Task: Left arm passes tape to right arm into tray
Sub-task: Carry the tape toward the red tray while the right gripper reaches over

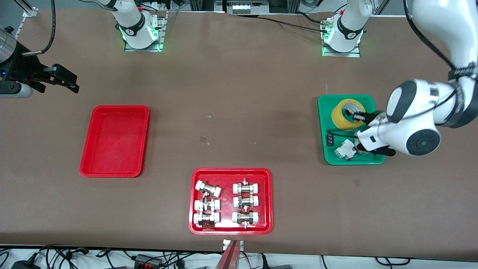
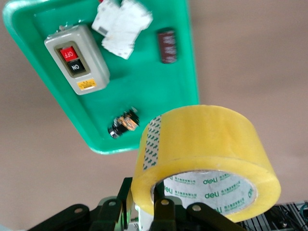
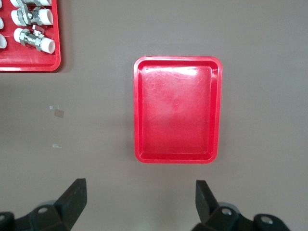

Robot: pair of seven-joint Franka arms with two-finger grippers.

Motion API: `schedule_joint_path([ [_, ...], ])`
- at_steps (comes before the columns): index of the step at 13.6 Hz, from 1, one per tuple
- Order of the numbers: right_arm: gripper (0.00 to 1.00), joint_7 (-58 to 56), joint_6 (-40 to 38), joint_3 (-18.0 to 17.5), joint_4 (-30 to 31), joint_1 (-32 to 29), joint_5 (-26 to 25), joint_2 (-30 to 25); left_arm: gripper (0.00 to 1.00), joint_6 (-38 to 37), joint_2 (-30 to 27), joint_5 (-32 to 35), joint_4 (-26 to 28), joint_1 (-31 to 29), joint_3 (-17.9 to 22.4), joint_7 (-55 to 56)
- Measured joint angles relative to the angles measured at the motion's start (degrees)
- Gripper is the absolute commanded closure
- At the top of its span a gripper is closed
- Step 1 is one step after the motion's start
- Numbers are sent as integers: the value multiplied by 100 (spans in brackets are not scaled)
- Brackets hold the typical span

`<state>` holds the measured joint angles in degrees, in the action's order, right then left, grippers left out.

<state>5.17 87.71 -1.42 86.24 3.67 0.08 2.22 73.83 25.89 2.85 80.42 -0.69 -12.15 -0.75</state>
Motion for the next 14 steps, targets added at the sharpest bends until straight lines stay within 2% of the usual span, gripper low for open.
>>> schedule_joint_path([
  [2, 0, 0, -2, 1, 0, -2, 0, 1, 99, -213, -219, -567, -533, 2, -137, 22],
  [5, 0, 0, -15, -1, 1, 0, 0, 12, 99, 217, -372, -1056, -701, 336, -186, 244],
  [7, 0, 0, -94, -2, 24, 1, 0, 46, 99, 783, -166, -1356, -678, 833, -194, 811],
  [8, 0, 0, -192, -2, 46, 0, 0, 76, 99, 1156, 19, -1739, -670, 1079, -198, 1221],
  [11, 0, -8, -533, 3, 102, -7, 35, 188, 99, 2524, 644, -2441, -665, 1699, -211, 2357],
  [12, 0, -84, -574, 2, 117, -8, 176, 211, 99, 2888, 801, -2587, -667, 1875, -213, 2816],
  [14, 0, -454, -601, 5, 139, -74, 823, 269, 99, 3476, 1012, -2925, -676, 2179, -216, 3631],
])
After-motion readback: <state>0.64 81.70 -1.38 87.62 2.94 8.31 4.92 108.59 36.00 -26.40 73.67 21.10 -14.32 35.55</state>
